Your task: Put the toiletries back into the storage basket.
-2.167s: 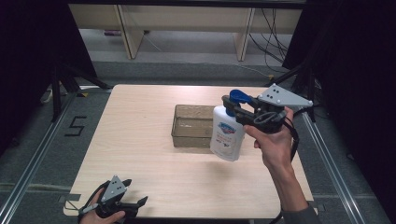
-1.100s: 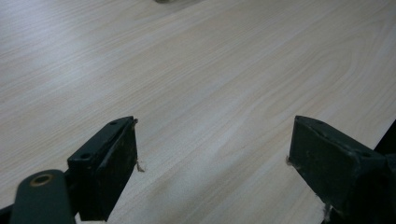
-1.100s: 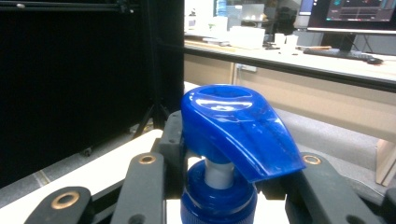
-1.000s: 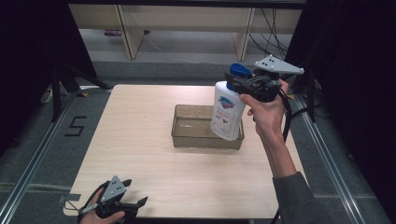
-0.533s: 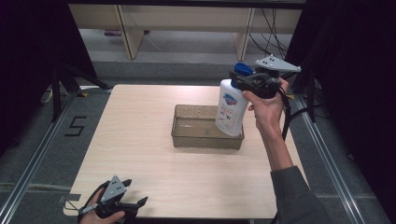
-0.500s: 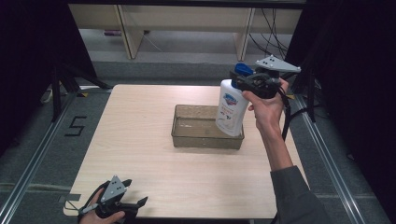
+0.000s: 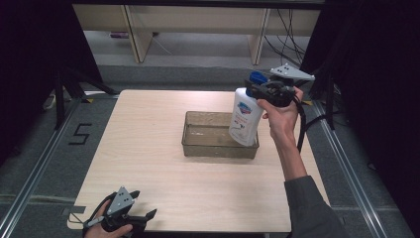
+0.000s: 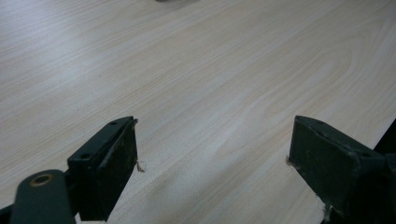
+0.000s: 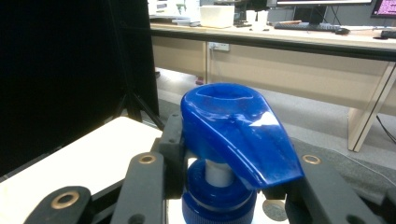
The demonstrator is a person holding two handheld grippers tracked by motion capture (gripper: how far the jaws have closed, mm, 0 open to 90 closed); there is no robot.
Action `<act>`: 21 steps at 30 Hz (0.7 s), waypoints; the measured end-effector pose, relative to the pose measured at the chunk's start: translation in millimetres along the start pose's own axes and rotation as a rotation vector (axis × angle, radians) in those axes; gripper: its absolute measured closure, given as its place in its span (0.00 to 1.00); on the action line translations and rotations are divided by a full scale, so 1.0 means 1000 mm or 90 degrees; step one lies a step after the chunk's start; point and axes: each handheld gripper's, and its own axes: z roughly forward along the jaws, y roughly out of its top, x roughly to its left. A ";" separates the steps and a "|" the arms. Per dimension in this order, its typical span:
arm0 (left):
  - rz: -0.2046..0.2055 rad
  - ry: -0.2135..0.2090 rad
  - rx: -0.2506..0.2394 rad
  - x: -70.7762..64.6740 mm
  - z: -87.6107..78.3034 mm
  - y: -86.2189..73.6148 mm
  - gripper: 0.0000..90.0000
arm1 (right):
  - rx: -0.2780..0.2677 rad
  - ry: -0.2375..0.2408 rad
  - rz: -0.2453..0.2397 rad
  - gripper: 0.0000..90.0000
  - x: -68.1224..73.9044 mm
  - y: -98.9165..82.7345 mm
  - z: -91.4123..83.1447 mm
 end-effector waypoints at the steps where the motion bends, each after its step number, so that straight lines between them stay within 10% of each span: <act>1: 0.000 0.000 0.000 0.000 0.000 0.000 0.16 | 0.000 0.000 0.000 0.68 0.000 0.000 0.000; 21: -0.004 -0.001 -0.003 -0.001 0.000 0.000 0.16 | 0.015 -0.001 0.003 0.68 -0.008 -0.026 0.007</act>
